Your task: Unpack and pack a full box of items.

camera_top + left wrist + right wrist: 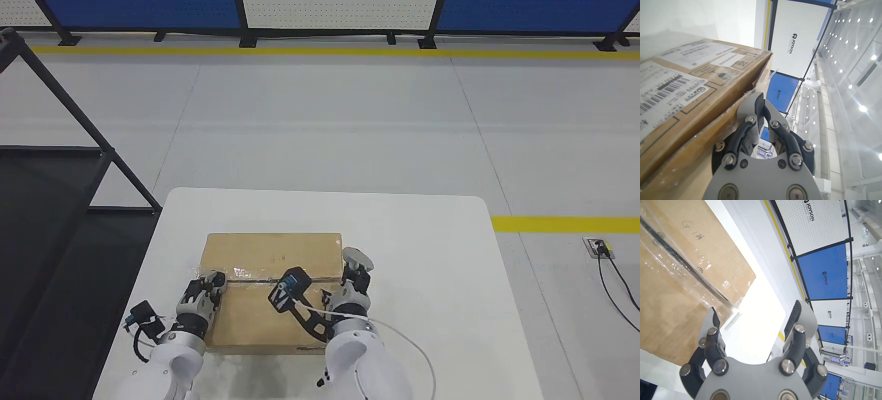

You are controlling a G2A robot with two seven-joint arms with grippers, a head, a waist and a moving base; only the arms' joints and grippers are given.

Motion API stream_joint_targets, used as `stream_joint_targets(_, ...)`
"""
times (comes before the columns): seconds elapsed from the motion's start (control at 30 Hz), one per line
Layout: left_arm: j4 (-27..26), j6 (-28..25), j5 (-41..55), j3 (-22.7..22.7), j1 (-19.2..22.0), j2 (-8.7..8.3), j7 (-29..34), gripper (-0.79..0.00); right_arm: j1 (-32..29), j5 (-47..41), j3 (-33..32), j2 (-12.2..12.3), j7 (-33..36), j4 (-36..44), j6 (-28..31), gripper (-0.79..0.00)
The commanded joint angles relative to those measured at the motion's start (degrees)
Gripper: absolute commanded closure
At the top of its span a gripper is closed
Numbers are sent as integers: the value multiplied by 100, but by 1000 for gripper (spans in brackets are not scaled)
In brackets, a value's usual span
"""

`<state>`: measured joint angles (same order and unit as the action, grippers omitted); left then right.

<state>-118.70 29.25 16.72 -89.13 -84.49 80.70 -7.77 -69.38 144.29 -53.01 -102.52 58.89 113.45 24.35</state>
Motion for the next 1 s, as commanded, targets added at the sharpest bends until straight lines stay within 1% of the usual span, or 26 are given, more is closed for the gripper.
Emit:
stream_joint_targets(0.0,-3,-3,-11,4,-2,-1,-7,0,-6,28,-9,3,-46,7,-88,-717)
stream_joint_targets(0.07,-8,-5,-12,11,-8,-1,-13,0,-24,22,-32,7,-133,54,-284,-733)
stream_joint_targets(0.13,-19,-26,6,11,-13,1,-34,0,-64,-151,-57,23,-269,138,-415,-785)
stream_joint_targets(0.23,-46,-113,79,5,-22,10,-92,0,-155,-518,-153,58,-356,278,-653,-785)
stream_joint_targets(0.27,-60,-141,123,4,-25,15,-121,0,-186,-739,-174,73,-406,306,-707,-733)
stream_joint_targets(0.3,-75,-164,154,5,-30,19,-151,0,-225,-1034,-207,89,-470,355,-742,-453)
stream_joint_targets(0.33,-87,-167,168,10,-37,21,-167,0,-263,-1374,-253,106,-566,415,-772,-252)
stream_joint_targets(0.37,-101,-176,185,11,-43,23,-180,0,-309,-1684,-298,127,-636,424,-692,0)
stream_joint_targets(0.43,-117,-180,191,14,-56,24,-191,0,-363,-2025,-424,149,-534,443,-608,0)
stream_joint_targets(0.67,-162,-243,237,3,-92,27,-212,0,-363,-2025,-424,149,-534,443,-608,0)
stream_joint_targets(0.73,-181,-259,248,-5,-116,28,-221,0,-385,-2080,-428,158,-602,305,-649,0)
stream_joint_targets(0.8,-194,-281,263,-12,-137,28,-224,0,-302,-2448,-403,128,-632,48,-788,0)
stream_joint_targets(0.87,-203,-301,280,-19,-153,29,-221,0,-84,-2981,-419,54,-518,-270,-1181,0)
stream_joint_targets(0.97,-217,-331,297,-22,-179,29,-216,0,304,-4446,-554,-89,-335,-750,-1770,0)
